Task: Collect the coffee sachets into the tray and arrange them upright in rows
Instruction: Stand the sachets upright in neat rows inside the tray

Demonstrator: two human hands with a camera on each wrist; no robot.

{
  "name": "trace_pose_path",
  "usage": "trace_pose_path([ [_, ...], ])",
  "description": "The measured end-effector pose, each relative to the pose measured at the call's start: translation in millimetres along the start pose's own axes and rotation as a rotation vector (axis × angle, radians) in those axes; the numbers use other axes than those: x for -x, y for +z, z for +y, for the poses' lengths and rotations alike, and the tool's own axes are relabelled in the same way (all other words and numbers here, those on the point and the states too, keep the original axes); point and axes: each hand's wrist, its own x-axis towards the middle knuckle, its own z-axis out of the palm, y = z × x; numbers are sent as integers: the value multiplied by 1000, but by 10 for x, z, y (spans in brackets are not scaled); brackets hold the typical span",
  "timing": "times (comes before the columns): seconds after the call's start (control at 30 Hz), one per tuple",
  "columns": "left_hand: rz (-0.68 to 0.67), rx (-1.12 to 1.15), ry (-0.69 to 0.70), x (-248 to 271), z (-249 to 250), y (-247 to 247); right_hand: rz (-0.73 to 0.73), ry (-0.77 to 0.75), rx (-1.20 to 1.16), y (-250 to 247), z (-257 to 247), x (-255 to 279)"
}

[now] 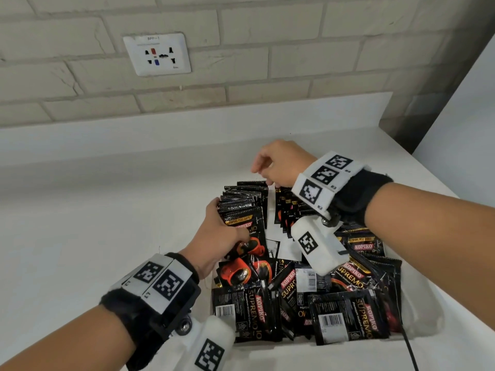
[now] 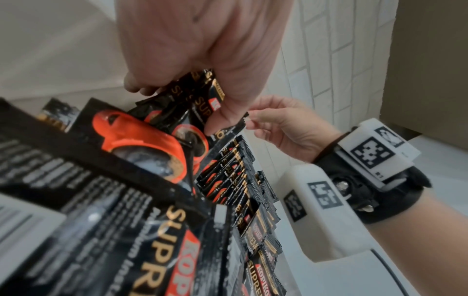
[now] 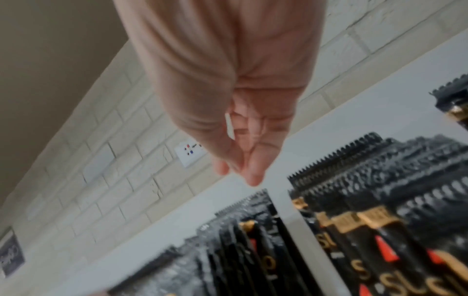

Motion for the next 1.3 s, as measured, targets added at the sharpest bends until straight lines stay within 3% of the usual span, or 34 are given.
trace_pose_path([
  [0.17, -8, 42, -19, 2, 21, 16, -127, 93, 113, -28, -53, 105],
  [0.3, -18, 63, -2, 4, 46, 46, -193, 67, 180, 81, -120, 125],
  [0.53, -4, -67, 73, 44, 117, 60, -101, 48, 144, -61, -90, 210],
  [0.63, -2, -332, 171, 88, 189, 49, -178, -42, 261, -150, -66, 419],
  [0.77, -35, -790, 276, 60, 302, 0, -607, -69, 412, 30, -31, 699],
  [0.8, -56, -916, 276, 52, 326, -8, -652, -74, 448, 100, -16, 726],
  [0.9, -127, -1237, 275, 33, 351, -4, -614, -64, 451, 212, -4, 715],
  [0.97, -148, -1361, 296, 8, 339, 9, -696, -31, 413, 231, -31, 661],
  [1.3, -157, -1502, 368, -98, 375, -44, -572, -95, 515, 535, -26, 659],
])
